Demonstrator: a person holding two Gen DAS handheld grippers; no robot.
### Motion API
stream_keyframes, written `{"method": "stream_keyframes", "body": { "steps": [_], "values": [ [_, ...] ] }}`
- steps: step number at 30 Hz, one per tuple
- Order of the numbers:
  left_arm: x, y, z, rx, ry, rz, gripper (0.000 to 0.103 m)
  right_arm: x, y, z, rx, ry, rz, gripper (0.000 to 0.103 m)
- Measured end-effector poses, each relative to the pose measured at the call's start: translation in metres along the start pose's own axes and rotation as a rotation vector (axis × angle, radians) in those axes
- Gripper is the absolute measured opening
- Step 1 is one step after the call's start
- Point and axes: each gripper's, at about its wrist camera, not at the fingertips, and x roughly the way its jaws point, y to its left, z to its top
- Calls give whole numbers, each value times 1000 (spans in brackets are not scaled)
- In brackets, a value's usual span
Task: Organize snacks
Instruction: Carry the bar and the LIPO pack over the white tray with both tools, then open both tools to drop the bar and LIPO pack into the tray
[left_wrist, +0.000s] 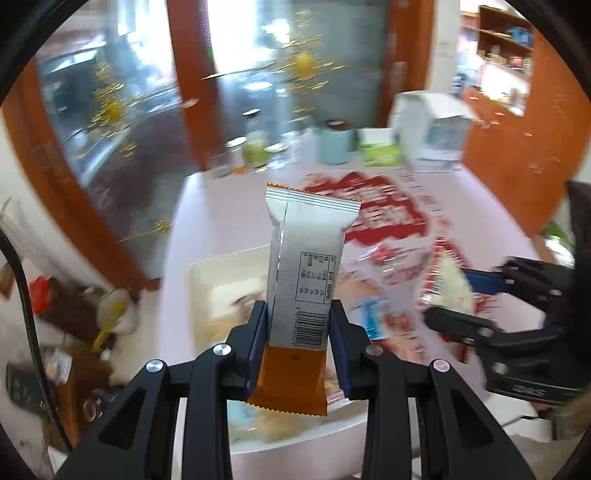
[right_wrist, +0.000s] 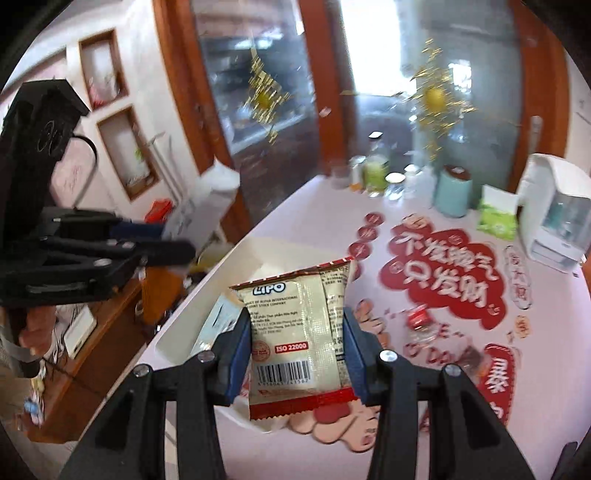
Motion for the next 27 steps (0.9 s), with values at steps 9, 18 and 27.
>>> {"method": "stream_keyframes", "body": {
  "steps": [9, 18, 27],
  "values": [
    [59, 61, -54, -132, 113, 80, 31, 68, 52, -13, -31, 151, -1, 46],
    [94, 78, -81, -110, 170, 85, 31, 109, 85, -23, -70, 253, -26, 46],
    [109, 76, -69, -54, 169, 88, 32, 138, 101, -21, -85, 293, -82, 46]
  ]
}}
